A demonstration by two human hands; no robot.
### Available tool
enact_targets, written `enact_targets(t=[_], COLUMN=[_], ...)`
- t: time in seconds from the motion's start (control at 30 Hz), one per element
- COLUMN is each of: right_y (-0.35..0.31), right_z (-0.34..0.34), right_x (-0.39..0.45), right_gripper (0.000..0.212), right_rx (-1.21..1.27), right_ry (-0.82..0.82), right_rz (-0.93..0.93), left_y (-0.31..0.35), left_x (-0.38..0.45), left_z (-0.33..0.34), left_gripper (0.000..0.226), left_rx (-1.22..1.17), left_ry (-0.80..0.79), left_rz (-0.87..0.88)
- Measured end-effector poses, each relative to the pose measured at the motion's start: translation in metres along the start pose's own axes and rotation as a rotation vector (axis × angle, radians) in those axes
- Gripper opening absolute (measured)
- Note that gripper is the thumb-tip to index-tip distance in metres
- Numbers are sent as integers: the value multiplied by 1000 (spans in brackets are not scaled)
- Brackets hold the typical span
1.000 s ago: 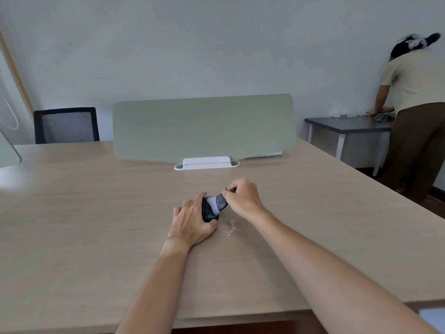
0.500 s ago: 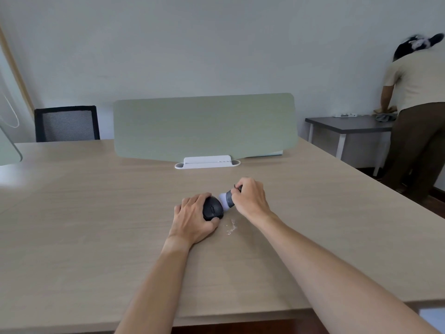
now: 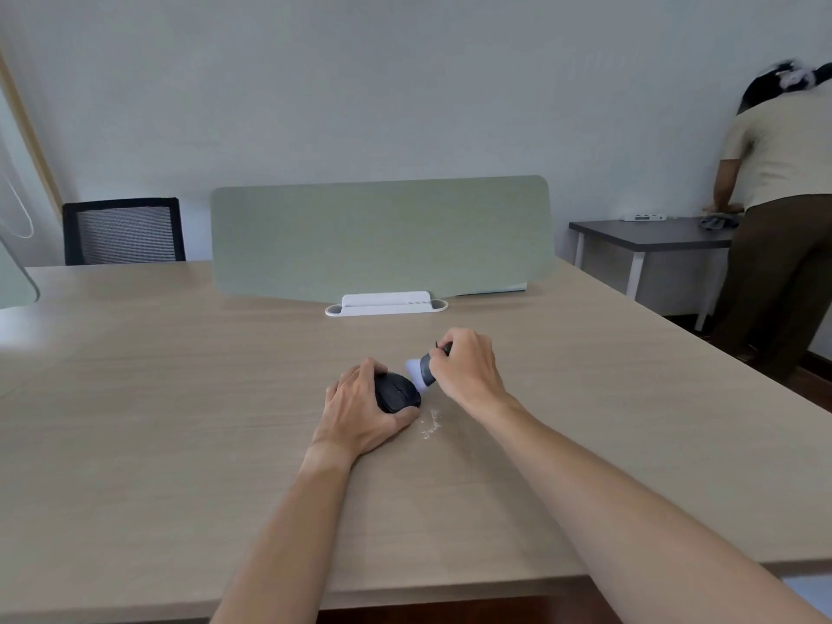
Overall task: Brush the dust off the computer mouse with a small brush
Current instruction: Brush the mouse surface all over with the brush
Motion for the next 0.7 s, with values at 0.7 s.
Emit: enact_targets(t=[0.7], right_y=[0], right_z=[7], right_x=[-6], right_gripper=[18], right_rx=[-2], right_ry=[-45], right_rz=[30], left_y=[2], left_x=[-3], left_z=[1], left_gripper=[63], left_rx=[12], left_ry=[17], left_rz=[-48])
Point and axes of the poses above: each hand's wrist, its own x-axis towards the middle knuckle, its own z-axis out of the palm, y = z × x, the point moved 1 cm from there along x, towards the middle knuckle, and after that the axes turned 11 degrees about -y, right-handed, at the moved point
